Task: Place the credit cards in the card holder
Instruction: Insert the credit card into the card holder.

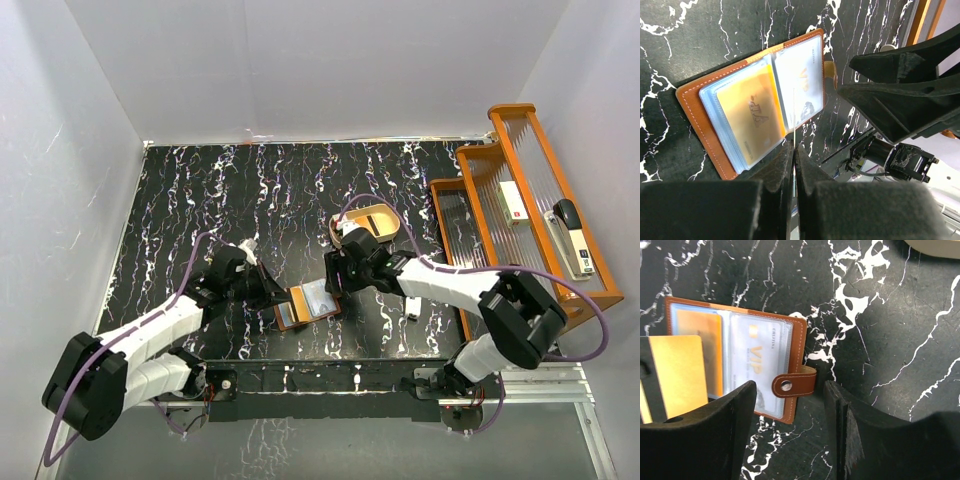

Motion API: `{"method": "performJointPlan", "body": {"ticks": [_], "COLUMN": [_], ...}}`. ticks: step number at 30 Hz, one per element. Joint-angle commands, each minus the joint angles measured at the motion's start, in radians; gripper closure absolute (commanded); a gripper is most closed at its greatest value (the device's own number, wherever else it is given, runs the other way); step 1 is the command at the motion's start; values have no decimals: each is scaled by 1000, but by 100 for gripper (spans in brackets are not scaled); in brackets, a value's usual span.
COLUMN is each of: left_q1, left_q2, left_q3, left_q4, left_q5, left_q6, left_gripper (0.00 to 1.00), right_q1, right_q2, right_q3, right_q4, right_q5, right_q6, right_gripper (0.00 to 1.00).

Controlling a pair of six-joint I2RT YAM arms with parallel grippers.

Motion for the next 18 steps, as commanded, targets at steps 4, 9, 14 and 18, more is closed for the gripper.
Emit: {"method": "performJointPlan", "body": {"ticks": [4,9,14,18], "left_q1": [31,51,71,90], "left_q2": [19,40,63,64], "left_q3": [-13,-8,18,16], "left_q4": [34,54,29,16], "left_q5": [47,74,108,142], "left_q6": [-2,12,53,74], "left_gripper": [100,100,100,100], "right_q1": [21,27,30,31], "right_q2": [80,98,80,50], "right_q3": [65,78,46,4], "right_q4": [28,26,29,37], "right_q5": [42,68,70,80], "right_q6": [-61,-77,-77,-74], "right_gripper": [44,55,77,92]}}
